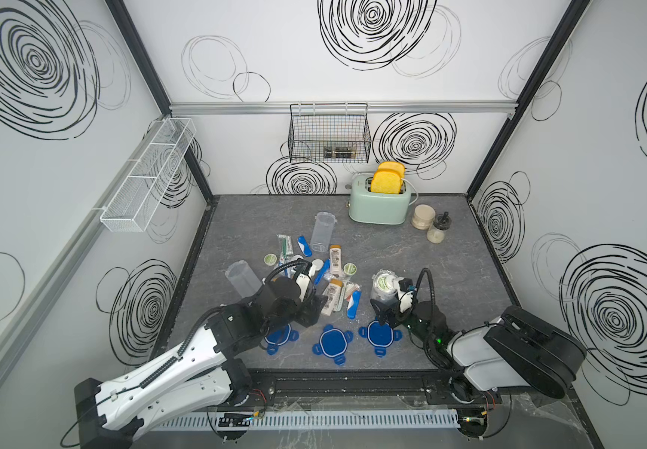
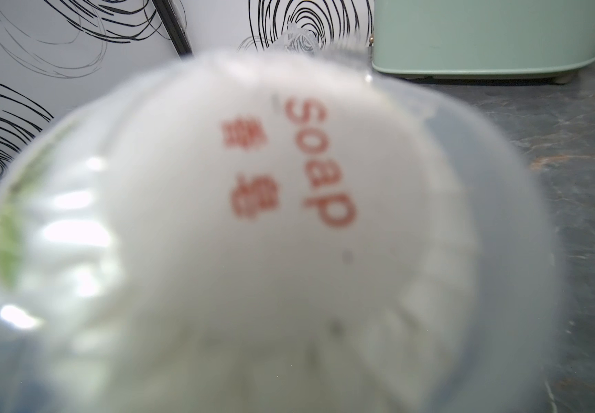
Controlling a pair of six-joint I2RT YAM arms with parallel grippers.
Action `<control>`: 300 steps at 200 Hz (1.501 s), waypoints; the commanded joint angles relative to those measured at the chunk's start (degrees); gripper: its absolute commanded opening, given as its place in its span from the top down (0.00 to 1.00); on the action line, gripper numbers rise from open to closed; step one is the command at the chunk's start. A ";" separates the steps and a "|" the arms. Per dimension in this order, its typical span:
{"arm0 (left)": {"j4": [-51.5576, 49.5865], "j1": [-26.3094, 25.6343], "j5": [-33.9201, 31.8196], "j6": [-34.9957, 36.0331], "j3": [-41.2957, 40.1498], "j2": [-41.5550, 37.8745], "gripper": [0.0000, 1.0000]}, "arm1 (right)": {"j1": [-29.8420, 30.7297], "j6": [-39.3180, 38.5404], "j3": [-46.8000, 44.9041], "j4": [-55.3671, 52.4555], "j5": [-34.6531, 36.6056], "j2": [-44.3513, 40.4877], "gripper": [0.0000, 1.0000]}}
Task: Take out toiletry kits
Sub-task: 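Pick up the container from the center of the board, then pour the toiletry kits out of the container.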
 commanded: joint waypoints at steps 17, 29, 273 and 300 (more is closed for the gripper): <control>2.19 0.50 0.21 0.54 -0.61 -0.22 0.35 | -0.14 -2.46 2.20 5.13 1.12 2.17 0.08; 2.07 0.47 0.25 0.49 -0.69 -0.30 0.35 | -0.14 -2.60 2.52 5.28 0.60 3.14 0.10; 2.26 0.77 0.43 0.47 -0.52 0.56 0.36 | -12.14 10.22 10.19 -38.40 -25.68 -26.69 0.45; 2.27 0.76 0.60 0.49 -0.52 0.70 0.36 | -14.06 13.87 11.16 -42.07 -30.85 -26.12 0.46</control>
